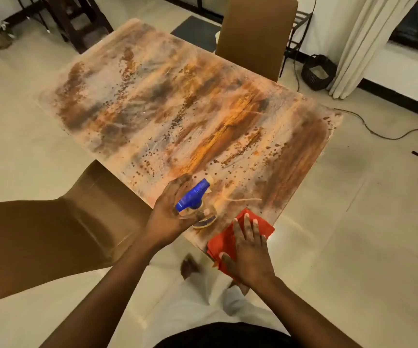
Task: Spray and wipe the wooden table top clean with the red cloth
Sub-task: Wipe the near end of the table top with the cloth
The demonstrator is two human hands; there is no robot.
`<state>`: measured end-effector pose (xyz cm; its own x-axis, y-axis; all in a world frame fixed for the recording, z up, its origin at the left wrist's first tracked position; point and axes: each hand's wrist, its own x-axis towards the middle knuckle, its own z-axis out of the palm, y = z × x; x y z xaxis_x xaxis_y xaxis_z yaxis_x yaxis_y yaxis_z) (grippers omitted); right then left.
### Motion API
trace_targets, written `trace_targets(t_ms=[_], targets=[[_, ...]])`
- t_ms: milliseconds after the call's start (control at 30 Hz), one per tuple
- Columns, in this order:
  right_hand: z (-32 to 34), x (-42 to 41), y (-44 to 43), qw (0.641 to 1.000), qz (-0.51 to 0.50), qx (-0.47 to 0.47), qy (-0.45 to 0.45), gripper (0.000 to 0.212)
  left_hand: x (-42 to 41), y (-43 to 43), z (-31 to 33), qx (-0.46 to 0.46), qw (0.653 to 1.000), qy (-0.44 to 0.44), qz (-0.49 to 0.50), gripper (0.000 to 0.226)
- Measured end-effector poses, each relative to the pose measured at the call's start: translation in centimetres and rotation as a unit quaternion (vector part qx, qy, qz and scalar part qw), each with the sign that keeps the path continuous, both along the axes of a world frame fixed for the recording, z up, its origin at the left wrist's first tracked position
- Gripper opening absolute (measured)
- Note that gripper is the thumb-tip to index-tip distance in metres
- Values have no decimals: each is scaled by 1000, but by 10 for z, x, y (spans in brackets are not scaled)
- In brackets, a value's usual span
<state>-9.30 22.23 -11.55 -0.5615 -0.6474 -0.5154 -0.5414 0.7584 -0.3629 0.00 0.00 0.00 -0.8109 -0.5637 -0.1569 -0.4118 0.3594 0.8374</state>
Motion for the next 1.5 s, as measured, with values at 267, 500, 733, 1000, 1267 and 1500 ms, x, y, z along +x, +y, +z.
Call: trace_targets(t_ms=[267, 500, 733, 1000, 1267, 1500], targets=[[-19, 18, -18, 995, -57, 62, 49, 111, -43, -18, -14, 40, 988, 41, -146, 59], [-31, 35, -18, 987, -139, 56, 53, 107, -57, -60, -10, 171, 975, 48, -131, 12], [-44, 3, -27, 980, -186, 43, 48, 86, -44, -108, -24, 11, 969, -150, -194, 33], [-40, -162, -47, 993, -89, 63, 45, 81, -32, -118, -43, -64, 925, -264, -265, 61], [-42, -148, -125, 996, -76, 39, 9, 90, -25, -131, -36, -35, 934, -264, -238, 49], [-56, 28, -105, 992, 60, -56, 94, 73, -17, -142, -28, 24, 949, -249, -193, 22]])
